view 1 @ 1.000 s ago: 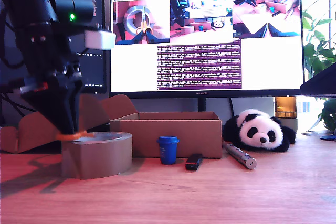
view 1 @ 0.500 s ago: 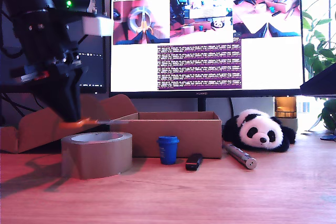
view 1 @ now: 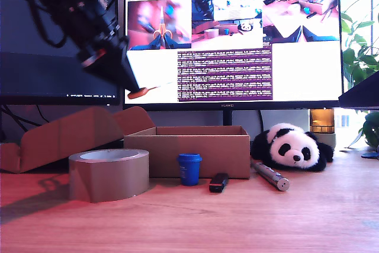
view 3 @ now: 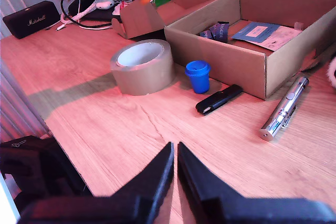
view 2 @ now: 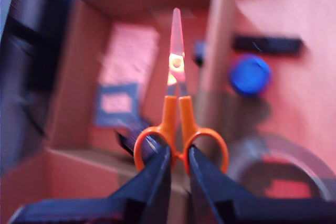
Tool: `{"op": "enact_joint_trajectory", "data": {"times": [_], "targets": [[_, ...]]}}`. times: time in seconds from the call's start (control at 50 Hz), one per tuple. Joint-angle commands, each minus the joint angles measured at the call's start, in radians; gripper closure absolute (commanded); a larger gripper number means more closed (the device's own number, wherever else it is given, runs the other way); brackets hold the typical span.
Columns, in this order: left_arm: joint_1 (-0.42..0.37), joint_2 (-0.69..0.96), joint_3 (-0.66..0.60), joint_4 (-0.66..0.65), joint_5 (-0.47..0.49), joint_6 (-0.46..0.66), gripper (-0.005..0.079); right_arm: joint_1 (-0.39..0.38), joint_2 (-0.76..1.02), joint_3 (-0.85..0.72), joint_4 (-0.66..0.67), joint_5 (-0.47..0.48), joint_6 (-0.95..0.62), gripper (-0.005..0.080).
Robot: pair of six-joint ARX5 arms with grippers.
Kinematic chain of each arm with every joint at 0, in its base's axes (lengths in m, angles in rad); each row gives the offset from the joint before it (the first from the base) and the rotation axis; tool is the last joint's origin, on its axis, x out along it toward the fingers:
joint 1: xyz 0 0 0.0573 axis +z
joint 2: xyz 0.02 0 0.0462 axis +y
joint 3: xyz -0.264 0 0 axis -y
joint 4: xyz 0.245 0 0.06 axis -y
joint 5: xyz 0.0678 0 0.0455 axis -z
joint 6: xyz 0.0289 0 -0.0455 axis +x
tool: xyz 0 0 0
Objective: Pick up the scissors and place it inside the cardboard box
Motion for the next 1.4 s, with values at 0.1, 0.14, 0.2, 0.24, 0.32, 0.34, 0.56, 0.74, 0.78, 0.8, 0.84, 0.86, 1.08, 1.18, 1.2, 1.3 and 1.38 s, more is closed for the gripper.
{"op": "enact_joint_trajectory", "data": {"times": [0.1,0.14,0.2,0.24,0.32,0.34,0.56,0.74,0.78,0.8,0.84,0.86,1.08,1.18,1.2,1.3,1.38], "targets": [[-0.004,0.028,0.014,0.063,0.033,-0.066,0.0765,-0.002,0.005,-0.009,0.005,0.001,-0.004,0.0763],[-0.005,0.042,0.021,0.075,0.034,-0.075,0.0765,-0.002,0.005,-0.009,0.005,0.001,-0.004,0.0763],[-0.008,0.062,0.035,0.077,0.047,-0.085,0.0765,-0.002,0.005,-0.009,0.004,0.001,-0.004,0.0763],[-0.012,0.075,0.044,0.082,0.056,-0.095,0.0765,-0.002,0.005,-0.009,0.004,0.001,-0.004,0.0763],[-0.018,0.106,0.068,0.106,0.060,-0.119,0.0765,-0.002,0.005,-0.009,0.004,0.002,-0.004,0.0763],[-0.018,0.115,0.077,0.110,0.060,-0.134,0.0765,-0.002,0.005,-0.009,0.004,0.002,-0.004,0.0763],[-0.031,0.226,0.196,0.127,0.087,-0.370,0.0765,-0.002,0.005,-0.009,0.003,0.034,-0.004,0.0763],[-0.057,0.331,0.312,0.117,0.096,-0.557,0.0765,-0.002,0.005,-0.009,-0.001,0.045,-0.004,0.0763],[-0.062,0.354,0.339,0.109,0.096,-0.622,0.0765,-0.002,0.005,-0.009,-0.004,0.050,-0.004,0.0763],[-0.064,0.365,0.351,0.103,0.095,-0.636,0.0765,-0.002,0.005,-0.009,-0.005,0.053,-0.004,0.0763],[-0.069,0.386,0.374,0.094,0.094,-0.690,0.0765,-0.002,0.005,-0.009,-0.007,0.053,-0.004,0.0763],[-0.071,0.401,0.385,0.092,0.093,-0.713,0.0765,-0.002,0.005,-0.009,-0.009,0.054,-0.004,0.0763],[-0.080,0.505,0.458,0.074,0.064,-0.951,0.0765,-0.002,0.005,-0.009,-0.019,0.063,-0.004,0.0763],[-0.081,0.531,0.460,0.070,0.018,-1.003,0.0765,-0.002,0.005,-0.009,-0.020,0.077,-0.004,0.0763],[-0.081,0.535,0.460,0.068,0.007,-1.021,0.0765,-0.002,0.005,-0.009,-0.021,0.079,-0.004,0.0763],[-0.083,0.554,0.461,0.043,-0.026,-1.038,0.0765,-0.002,0.005,-0.009,-0.021,0.079,-0.004,0.0763],[-0.083,0.569,0.461,0.017,-0.038,-1.038,0.0765,-0.002,0.005,-0.009,-0.021,0.079,-0.004,0.0763]]}}
